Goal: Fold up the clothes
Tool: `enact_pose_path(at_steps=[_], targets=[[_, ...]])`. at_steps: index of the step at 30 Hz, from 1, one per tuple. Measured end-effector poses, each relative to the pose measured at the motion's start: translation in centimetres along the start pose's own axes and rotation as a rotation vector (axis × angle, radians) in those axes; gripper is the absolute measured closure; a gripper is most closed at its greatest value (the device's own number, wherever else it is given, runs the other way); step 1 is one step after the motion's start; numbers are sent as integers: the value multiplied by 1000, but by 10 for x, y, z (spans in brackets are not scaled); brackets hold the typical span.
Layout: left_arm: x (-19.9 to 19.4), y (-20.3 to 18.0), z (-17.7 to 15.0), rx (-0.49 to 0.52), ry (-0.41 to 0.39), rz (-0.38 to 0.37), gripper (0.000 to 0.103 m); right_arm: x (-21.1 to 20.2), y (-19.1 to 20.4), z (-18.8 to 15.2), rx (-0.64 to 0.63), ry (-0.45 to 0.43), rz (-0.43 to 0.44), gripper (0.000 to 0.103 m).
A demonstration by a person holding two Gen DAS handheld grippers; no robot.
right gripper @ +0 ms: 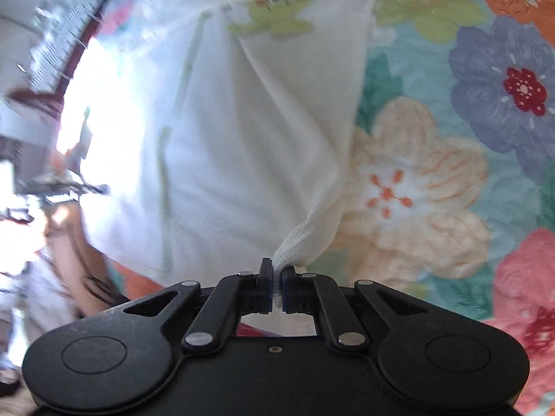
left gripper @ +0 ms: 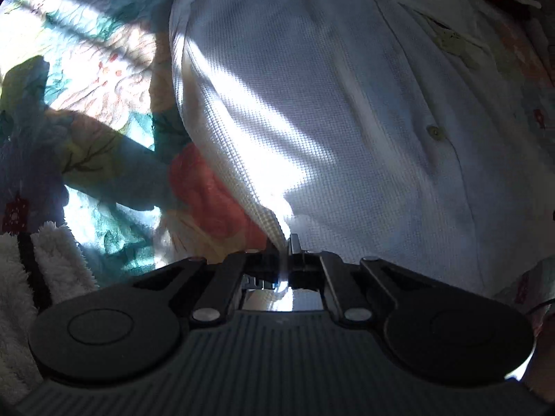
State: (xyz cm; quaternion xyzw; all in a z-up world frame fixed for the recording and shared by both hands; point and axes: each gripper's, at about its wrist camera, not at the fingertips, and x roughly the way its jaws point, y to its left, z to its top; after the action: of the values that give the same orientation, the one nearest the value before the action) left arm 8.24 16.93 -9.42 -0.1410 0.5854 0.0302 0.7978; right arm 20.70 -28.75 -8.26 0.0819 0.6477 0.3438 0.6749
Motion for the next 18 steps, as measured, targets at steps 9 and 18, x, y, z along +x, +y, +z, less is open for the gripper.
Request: enact_pose_path(at_steps=[9, 18], targets=[[-46, 40, -12, -154, -71, -66, 99, -19, 2, -40, 108, -21, 23, 96], [-24, 55, -11, -192, -51, -83, 99, -11, -9, -29, 156, -14, -51, 96]])
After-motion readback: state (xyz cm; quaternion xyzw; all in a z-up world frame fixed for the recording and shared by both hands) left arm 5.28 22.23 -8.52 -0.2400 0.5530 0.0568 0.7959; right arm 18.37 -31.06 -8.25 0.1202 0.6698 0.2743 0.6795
